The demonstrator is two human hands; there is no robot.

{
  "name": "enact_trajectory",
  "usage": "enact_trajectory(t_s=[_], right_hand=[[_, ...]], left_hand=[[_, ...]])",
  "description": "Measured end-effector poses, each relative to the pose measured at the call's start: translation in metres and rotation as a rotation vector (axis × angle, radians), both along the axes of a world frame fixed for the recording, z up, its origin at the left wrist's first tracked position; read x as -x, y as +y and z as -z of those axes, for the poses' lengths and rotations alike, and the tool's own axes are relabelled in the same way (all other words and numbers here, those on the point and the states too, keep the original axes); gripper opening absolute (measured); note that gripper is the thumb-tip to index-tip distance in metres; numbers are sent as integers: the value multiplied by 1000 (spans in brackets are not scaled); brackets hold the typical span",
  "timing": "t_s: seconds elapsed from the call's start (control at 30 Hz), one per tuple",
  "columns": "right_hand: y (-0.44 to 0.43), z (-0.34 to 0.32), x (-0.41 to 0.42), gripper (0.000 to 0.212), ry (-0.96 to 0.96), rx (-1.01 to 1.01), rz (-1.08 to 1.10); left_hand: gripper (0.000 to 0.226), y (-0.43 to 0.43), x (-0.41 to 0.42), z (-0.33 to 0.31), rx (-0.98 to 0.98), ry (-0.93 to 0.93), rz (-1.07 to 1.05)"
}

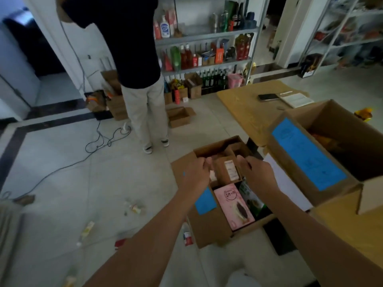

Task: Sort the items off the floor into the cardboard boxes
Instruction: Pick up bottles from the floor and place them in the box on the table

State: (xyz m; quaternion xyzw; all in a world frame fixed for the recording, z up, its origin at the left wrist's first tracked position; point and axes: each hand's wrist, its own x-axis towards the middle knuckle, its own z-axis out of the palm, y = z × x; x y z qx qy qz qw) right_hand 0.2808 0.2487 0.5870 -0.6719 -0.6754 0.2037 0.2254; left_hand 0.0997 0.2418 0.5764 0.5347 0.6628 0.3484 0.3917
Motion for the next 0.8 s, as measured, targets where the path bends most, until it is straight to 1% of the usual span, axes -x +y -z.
enact_trajectory(t_s=[0.1, 0.2, 0.23, 0.3, 0.37, 0.43, 0.47, 0.53, 0.57, 0.6, 0.67, 0.73, 0.8], right_hand=[[-7, 6, 31, 36, 15, 85, -83], [4, 8, 58, 33, -94, 130, -181], [10, 9, 68, 32, -104, 134, -208], [25, 15, 88, 31, -20, 127, -236], [38, 27, 109, 32, 81, 163, -256], [46, 50, 131, 36, 134, 242, -270], [49, 63, 141, 35, 142, 267, -288], [53, 89, 161, 26, 147, 314, -337], [52, 99, 168, 19, 148, 335, -361], [51, 107, 174, 19, 147, 352, -376], [46, 122, 181, 27, 150, 400, -382], [40, 132, 183, 35, 101, 436, -420], [36, 143, 182, 39, 103, 460, -419]], left_hand=[[44, -13, 36, 16, 102, 64, -18], [49, -17, 69, 19, 113, 86, -52], [50, -18, 82, 18, 108, 88, -72], [50, -19, 104, 18, 104, 113, -112], [45, -22, 124, 25, 152, 119, -164], [36, -26, 143, 39, 218, 87, -221], [31, -29, 152, 46, 245, 68, -241], [26, -37, 168, 63, 260, 8, -271], [28, -42, 174, 71, 239, -39, -281], [34, -48, 179, 82, 212, -95, -308], [43, -59, 185, 102, 178, -166, -383], [43, -62, 187, 126, 193, -207, -430], [44, -62, 189, 148, 195, -292, -470]])
